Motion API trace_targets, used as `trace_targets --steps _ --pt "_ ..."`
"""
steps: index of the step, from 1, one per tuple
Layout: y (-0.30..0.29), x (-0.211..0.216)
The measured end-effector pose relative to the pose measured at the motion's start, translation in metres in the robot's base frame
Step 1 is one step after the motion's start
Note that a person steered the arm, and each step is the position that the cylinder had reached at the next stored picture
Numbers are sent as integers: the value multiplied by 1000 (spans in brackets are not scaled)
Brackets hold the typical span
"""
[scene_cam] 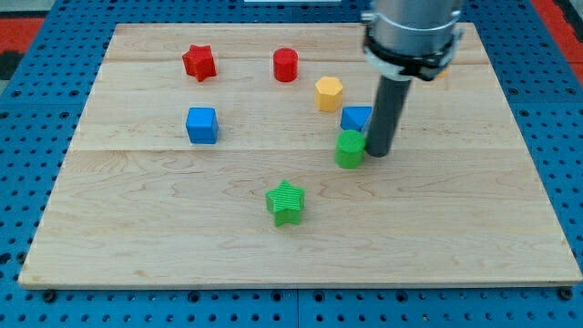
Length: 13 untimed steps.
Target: Push the green circle right and down
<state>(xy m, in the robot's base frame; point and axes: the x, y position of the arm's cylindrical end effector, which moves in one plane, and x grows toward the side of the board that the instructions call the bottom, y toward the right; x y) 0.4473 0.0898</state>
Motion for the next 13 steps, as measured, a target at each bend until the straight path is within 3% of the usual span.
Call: trace_targets --steps 2,3,4,5,6,8,9,12,13 --pt "-45 20" --pt "-14 21" --pt "12 55" --pt "9 137" --pt "-13 172" --pt "-173 129" --pt "-180 77" --pt "-138 -5" --pt "-116 8"
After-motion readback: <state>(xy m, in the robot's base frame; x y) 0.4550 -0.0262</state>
